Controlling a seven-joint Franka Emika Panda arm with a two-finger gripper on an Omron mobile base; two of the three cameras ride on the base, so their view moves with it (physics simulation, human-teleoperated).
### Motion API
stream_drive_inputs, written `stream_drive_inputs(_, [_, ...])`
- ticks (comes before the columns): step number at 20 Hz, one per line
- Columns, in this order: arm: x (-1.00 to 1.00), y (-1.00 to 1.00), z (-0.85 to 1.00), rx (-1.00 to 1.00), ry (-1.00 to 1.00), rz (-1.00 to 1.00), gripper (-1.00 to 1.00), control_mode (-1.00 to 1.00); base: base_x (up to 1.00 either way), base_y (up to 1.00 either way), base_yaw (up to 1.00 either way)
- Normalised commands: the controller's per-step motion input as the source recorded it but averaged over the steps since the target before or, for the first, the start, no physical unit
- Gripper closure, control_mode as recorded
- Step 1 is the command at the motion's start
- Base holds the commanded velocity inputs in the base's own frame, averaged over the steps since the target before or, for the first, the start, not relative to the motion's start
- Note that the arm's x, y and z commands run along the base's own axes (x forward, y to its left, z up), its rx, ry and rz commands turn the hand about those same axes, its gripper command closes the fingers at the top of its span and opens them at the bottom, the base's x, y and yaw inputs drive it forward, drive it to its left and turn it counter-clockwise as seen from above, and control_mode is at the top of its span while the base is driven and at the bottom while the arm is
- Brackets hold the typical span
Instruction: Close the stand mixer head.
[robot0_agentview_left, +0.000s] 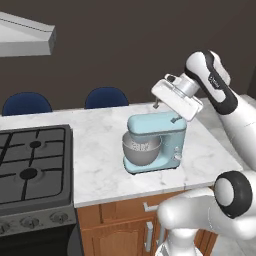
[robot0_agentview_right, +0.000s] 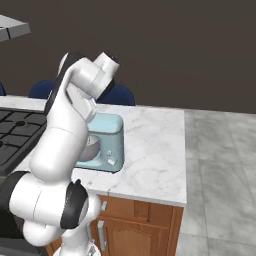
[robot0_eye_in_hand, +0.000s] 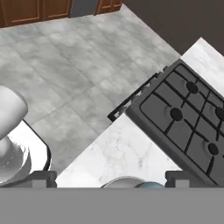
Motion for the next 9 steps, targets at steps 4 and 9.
stream_drive_inputs(4, [0.0, 0.0, 0.0, 0.0, 0.0, 0.0, -1.0, -1.0, 0.0, 0.0, 0.0])
stream_drive_inputs(9, [0.0, 0.0, 0.0, 0.0, 0.0, 0.0, -1.0, -1.0, 0.0, 0.0, 0.0])
